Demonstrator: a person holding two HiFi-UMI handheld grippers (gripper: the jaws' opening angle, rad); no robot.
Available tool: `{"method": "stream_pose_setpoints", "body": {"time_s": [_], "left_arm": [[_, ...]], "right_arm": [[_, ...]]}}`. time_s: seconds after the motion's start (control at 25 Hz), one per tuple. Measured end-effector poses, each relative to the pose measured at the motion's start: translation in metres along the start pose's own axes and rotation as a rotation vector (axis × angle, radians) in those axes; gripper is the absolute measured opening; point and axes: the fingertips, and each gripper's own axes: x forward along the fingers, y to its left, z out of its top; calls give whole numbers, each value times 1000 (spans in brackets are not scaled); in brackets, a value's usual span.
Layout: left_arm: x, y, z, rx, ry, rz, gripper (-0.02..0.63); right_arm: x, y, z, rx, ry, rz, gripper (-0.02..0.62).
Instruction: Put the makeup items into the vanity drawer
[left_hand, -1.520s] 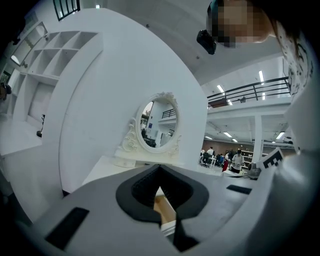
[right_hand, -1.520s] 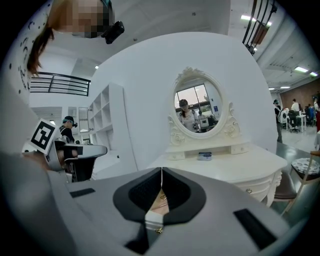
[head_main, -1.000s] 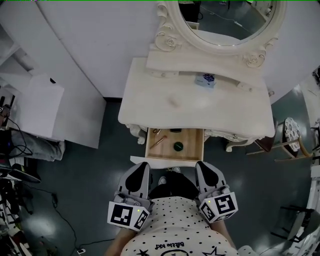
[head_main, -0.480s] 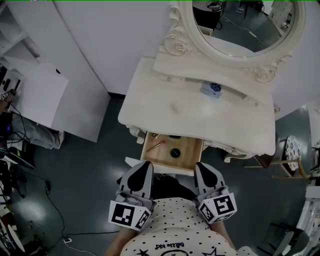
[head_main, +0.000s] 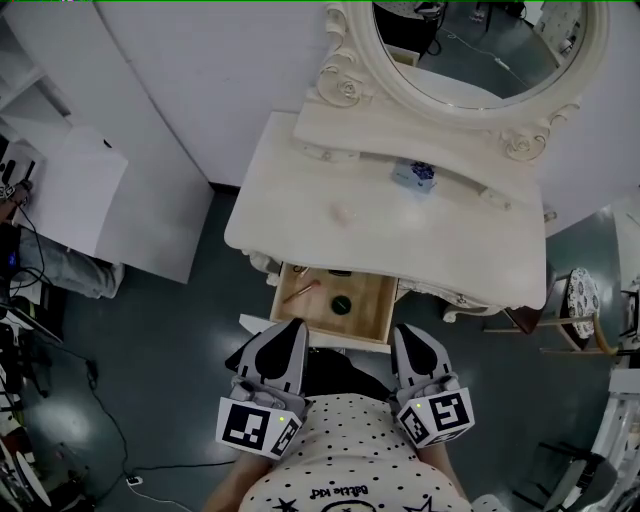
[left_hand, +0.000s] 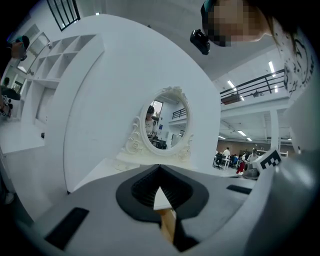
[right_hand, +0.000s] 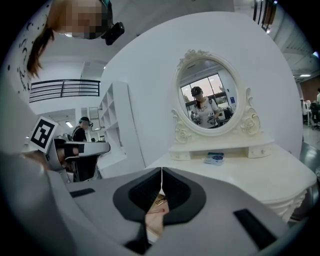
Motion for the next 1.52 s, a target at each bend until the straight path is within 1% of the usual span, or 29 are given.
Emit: {"method": "stream_pose_setpoints", "body": {"time_s": [0.24, 0.6, 0.8, 1.0, 1.2, 1.28, 1.36, 1.52], "left_arm": [[7, -8, -1, 17, 7, -28, 9], [16, -9, 6, 40, 9, -54, 9], [20, -5, 9, 39, 10, -46, 9], [26, -4, 17, 31, -8, -48, 9], [29, 3, 20, 34, -20, -35, 9], [30, 6, 21, 36, -23, -27, 9], [30, 10, 22, 44, -24, -21, 9], [32, 18, 22, 47, -22, -10, 9]], "right_arm": [[-1, -10, 3, 14, -22, -19, 9], [2, -16, 13, 29, -59, -43, 9], [6, -18, 15, 28, -65, -40, 9], [17, -19, 16, 6, -47, -22, 9], [33, -20, 23, -45, -35, -7, 11], [42, -20, 29, -71, -31, 8, 25], [52, -20, 35, -92, -25, 20, 63], [79, -23, 45, -136, -15, 39, 95]]}}
